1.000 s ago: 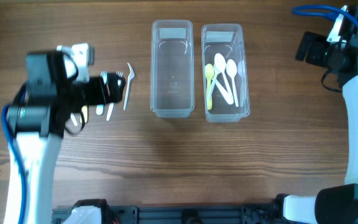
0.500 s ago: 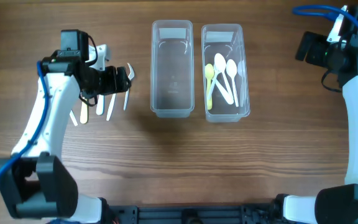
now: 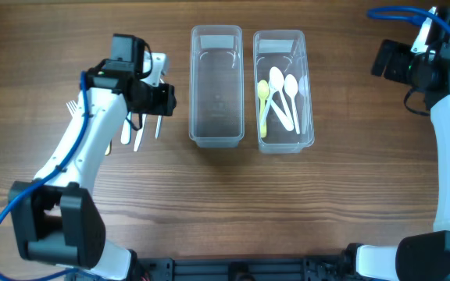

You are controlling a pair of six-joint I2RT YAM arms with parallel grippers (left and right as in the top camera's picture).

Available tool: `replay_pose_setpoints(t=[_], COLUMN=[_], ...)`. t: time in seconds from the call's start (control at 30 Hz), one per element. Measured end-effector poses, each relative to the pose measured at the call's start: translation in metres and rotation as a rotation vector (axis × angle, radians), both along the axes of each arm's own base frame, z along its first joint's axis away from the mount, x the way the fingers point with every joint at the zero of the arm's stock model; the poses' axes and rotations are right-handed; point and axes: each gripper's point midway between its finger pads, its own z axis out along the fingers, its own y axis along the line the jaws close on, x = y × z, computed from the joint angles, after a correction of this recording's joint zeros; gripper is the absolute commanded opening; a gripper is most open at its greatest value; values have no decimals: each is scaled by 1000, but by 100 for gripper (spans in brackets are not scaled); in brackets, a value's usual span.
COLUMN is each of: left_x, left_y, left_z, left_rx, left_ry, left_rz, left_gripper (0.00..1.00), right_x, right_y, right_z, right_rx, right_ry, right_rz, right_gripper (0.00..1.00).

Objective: Pack container
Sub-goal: 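Move the left gripper to the thin bent white fork and grasp it, then carry the bent fork into the left container and release it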

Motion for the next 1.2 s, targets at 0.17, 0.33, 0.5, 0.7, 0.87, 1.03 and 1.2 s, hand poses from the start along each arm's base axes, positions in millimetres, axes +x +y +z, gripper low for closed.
replay_pose_setpoints(t=[0.17,0.33,0.5,0.7,0.87,1.03,1.2], left_x=[3,12,18,30,37,36,38], left_y=[4,7,9,13,16,20,29], left_z=[-22,-45,-68,-91,-101,-112,-115], left_rx=[59,84,105,136,156,170,174], left_ry=[36,60,81,75,63,82,88], left_rz=[6,21,26,37,44,52,73], left_gripper=[49,49,49,49,48,40,23], right_x=[0,0,0,0,0,0,0], right_y=[0,0,0,0,0,0,0], right_z=[0,0,0,0,0,0,0], right_rx=[0,0,0,0,0,0,0], right_ry=[0,0,0,0,0,0,0], right_rz=[0,0,0,0,0,0,0], right_gripper=[100,100,100,100,100,100,100])
